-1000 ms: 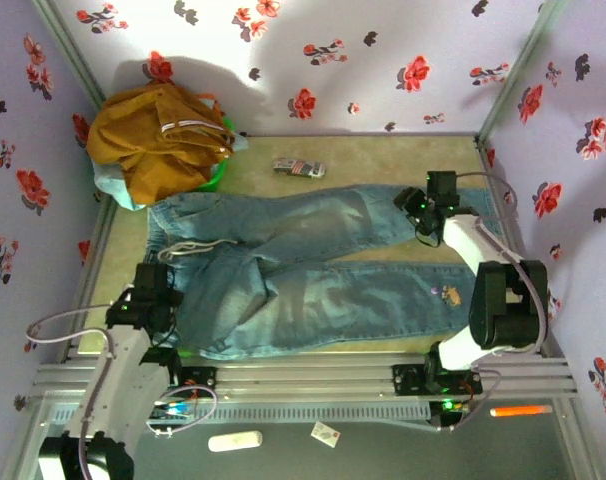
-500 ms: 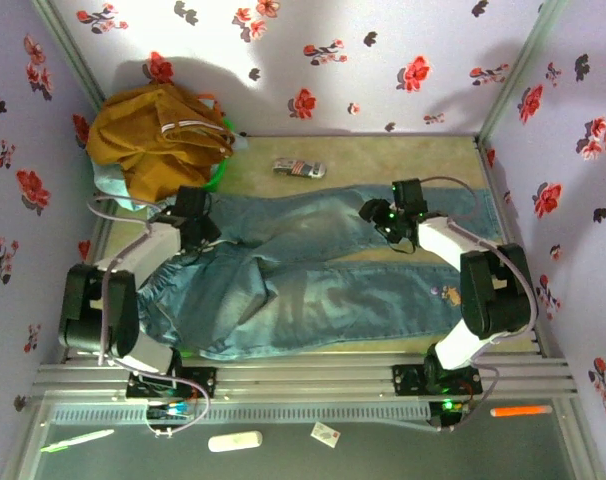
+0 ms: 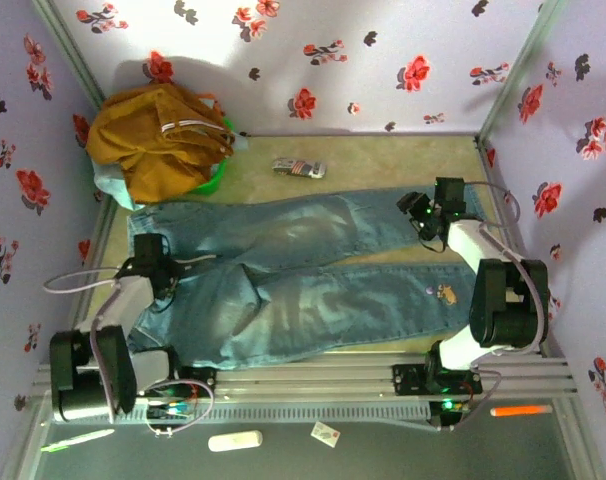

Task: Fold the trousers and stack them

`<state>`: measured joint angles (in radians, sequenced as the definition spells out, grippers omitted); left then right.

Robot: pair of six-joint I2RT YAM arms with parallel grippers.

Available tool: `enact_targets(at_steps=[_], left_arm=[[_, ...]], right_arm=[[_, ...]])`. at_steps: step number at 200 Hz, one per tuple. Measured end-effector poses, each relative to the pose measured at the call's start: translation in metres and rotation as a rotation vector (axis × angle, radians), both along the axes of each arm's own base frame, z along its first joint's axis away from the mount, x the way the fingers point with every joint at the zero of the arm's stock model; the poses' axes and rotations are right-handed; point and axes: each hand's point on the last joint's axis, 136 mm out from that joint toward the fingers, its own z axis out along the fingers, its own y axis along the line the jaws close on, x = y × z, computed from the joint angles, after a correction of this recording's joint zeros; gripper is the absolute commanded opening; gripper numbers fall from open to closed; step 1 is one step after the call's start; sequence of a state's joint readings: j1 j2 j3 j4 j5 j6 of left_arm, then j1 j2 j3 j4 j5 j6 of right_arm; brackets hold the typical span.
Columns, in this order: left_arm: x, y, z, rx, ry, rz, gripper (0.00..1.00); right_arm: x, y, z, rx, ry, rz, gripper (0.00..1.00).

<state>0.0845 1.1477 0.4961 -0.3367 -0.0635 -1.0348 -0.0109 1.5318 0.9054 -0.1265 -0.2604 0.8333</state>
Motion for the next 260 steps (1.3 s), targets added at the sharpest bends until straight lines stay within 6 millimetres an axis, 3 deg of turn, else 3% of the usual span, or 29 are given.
enact_targets(at_steps=[39,55,64,80,96,128,144,162,181,207,224,246,260], left_arm=[[0.002,0.020,0.029,-0.050,-0.017,0.066,0.42],[0.014,0.017,0.046,-0.046,-0.038,0.030,0.47],[0.025,0.012,0.055,-0.040,-0.050,-0.005,0.50],[0.049,-0.012,0.067,-0.033,-0.069,-0.105,0.55],[0.068,-0.035,0.067,-0.038,-0.073,-0.179,0.57],[0.078,-0.047,0.021,-0.060,0.035,-0.201,0.57],[0.077,-0.045,0.002,-0.068,0.083,-0.187,0.58],[0.077,-0.040,-0.004,-0.080,0.083,-0.168,0.58],[0.080,-0.028,-0.003,-0.094,0.058,-0.131,0.58],[0.080,-0.006,-0.004,-0.102,0.046,-0.067,0.57],[0.079,0.004,-0.008,-0.108,0.053,-0.035,0.57],[0.082,0.010,-0.008,-0.125,0.046,-0.018,0.57],[0.083,0.014,-0.008,-0.131,0.044,-0.006,0.57]], right_arm=[[0.022,-0.019,0.008,0.027,-0.012,-0.073,0.61],[0.041,-0.026,0.007,0.035,-0.008,-0.099,0.46],[0.052,-0.030,0.004,0.037,-0.002,-0.106,0.33],[0.069,-0.030,-0.010,0.047,0.023,-0.107,0.13],[0.076,-0.029,-0.033,0.069,0.074,-0.116,0.04],[0.065,-0.030,-0.084,0.105,0.209,-0.134,0.04],[0.069,-0.038,-0.083,0.136,0.204,-0.152,0.05],[0.074,-0.048,-0.084,0.176,0.204,-0.163,0.06],[0.081,-0.051,-0.084,0.221,0.203,-0.167,0.19],[0.086,-0.043,-0.077,0.250,0.182,-0.135,0.36],[0.081,-0.033,-0.068,0.246,0.174,-0.114,0.42],[0.055,-0.010,-0.046,0.220,0.171,-0.073,0.44],[0.031,0.008,-0.024,0.184,0.144,-0.037,0.40]])
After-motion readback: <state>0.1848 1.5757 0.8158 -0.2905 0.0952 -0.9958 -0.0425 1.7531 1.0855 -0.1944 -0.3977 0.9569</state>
